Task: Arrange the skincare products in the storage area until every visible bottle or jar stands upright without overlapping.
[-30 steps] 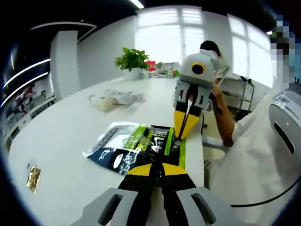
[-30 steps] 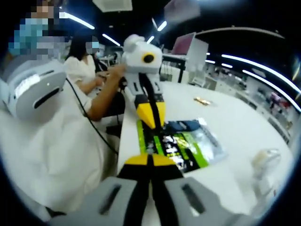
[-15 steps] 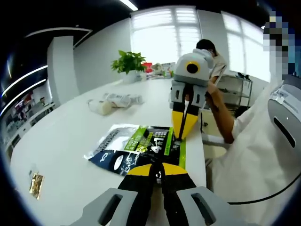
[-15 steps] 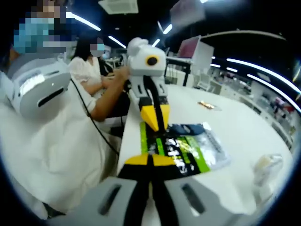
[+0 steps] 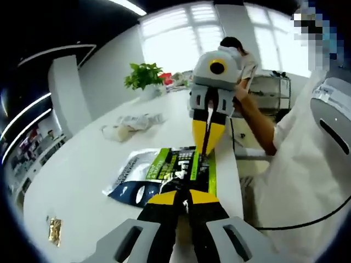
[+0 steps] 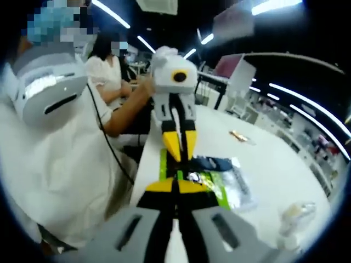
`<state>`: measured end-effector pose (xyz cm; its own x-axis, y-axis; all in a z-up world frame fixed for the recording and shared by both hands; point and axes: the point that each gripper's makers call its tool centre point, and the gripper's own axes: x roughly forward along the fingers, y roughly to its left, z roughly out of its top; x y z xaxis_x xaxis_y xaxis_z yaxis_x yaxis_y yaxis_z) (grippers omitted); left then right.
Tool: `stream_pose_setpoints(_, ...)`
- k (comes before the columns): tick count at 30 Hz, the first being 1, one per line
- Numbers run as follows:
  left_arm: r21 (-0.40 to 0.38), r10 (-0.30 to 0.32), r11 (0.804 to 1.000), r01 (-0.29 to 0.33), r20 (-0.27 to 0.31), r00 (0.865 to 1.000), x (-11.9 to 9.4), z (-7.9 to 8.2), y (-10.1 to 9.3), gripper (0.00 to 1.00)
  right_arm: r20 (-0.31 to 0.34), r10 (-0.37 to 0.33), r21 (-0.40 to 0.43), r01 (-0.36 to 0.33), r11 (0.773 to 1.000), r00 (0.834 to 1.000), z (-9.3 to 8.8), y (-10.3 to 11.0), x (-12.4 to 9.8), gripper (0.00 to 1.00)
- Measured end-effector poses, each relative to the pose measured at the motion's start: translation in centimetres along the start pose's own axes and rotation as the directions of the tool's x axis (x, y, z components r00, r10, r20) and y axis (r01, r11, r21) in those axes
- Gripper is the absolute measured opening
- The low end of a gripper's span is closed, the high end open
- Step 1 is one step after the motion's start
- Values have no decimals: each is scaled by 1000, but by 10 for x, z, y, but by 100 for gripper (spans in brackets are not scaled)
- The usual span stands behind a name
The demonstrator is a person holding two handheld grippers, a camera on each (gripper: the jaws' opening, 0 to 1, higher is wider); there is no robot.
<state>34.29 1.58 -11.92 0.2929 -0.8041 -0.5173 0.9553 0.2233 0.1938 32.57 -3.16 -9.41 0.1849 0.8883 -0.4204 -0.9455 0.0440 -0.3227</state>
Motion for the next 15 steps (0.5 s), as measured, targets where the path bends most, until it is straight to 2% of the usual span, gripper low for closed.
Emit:
stream_pose_setpoints(4, -18, -10, 1000, 10, 5, 1000, 0, 0, 3, 7, 42, -26, -27, 27, 999, 999, 10, -4, -3, 0)
stream_pose_setpoints(10, -51, -4, 999, 5, 15, 1000, 0, -1, 7, 13, 82, -74, -82, 81, 993, 994, 18, -15, -9, 0)
stream_pose_setpoints(13, -39, -3, 999, 4, 18, 1000, -1, -1, 7, 13, 93, -81, -81, 88, 993, 992, 16, -20, -11, 6)
stream_pose_setpoints(15, -25, -1, 1000, 1, 19, 1000, -1, 0, 6, 13, 91, -112, -60, 118, 991, 990, 13, -28, -11, 14)
